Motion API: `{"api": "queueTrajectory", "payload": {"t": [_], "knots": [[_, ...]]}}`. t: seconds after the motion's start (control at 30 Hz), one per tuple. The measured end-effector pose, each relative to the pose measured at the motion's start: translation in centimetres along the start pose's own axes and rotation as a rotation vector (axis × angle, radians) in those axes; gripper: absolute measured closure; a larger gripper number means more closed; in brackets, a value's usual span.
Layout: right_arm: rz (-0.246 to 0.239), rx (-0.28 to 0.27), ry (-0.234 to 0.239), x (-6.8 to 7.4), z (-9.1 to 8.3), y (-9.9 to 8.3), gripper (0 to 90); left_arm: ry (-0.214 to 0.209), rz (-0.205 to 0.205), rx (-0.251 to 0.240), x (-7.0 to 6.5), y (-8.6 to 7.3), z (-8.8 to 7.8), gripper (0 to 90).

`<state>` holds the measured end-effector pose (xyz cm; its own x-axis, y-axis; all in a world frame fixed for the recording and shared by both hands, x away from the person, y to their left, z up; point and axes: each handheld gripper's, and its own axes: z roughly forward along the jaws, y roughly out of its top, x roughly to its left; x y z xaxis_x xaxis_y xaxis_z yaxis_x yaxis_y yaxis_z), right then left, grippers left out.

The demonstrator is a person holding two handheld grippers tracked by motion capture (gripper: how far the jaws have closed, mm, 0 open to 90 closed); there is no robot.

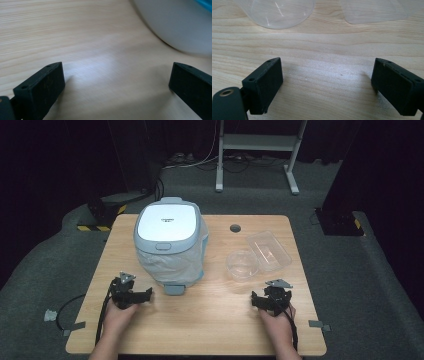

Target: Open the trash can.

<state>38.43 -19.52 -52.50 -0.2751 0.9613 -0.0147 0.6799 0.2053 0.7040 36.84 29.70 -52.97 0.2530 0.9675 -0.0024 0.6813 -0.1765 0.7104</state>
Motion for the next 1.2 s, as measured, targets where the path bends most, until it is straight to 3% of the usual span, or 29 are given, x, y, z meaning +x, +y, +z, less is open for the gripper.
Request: {"api": "queueTrajectory", "payload": {"t": [0.2, 0.57, 0.83, 1.0, 1.07, 1.13, 1.17, 1.2], "knots": [[-0.005, -0.001, 0.004, 0.0, -0.1, -0.1, 10.0, -0.035, 0.029, -0.008, -0.3, -1.0, -1.0, 4.1], [-0.011, -0.001, 0.01, 0.0, -0.2, -0.2, 10.8, -0.039, 0.032, -0.005, -0.4, -1.0, -1.0, 2.9], [-0.024, -0.013, 0.024, 0.1, -0.5, -0.4, 18.4, -0.044, 0.037, -0.012, -0.4, -1.2, -1.2, 4.6], [-0.041, -0.019, 0.049, 0.3, -1.0, -0.7, 28.2, -0.043, 0.028, -0.049, -0.4, -1.5, -1.7, 17.3], [-0.04, -0.027, 0.055, 0.3, -1.2, -0.8, 30.0, -0.046, 0.024, -0.064, -0.3, -1.6, -1.8, 30.9], [-0.03, -0.067, 0.074, 0.6, -2.2, -0.7, 38.7, -0.096, 0.011, -0.083, 0.3, -1.6, -2.0, 44.4], [-0.03, -0.067, 0.074, 0.6, -2.2, -0.7, 38.7, -0.096, 0.011, -0.083, 0.3, -1.6, -2.0, 50.2], [-0.032, -0.117, 0.092, 1.3, -3.2, -0.4, 47.1, -0.128, 0.003, -0.068, 0.6, -1.1, -1.9, 55.7]]}}
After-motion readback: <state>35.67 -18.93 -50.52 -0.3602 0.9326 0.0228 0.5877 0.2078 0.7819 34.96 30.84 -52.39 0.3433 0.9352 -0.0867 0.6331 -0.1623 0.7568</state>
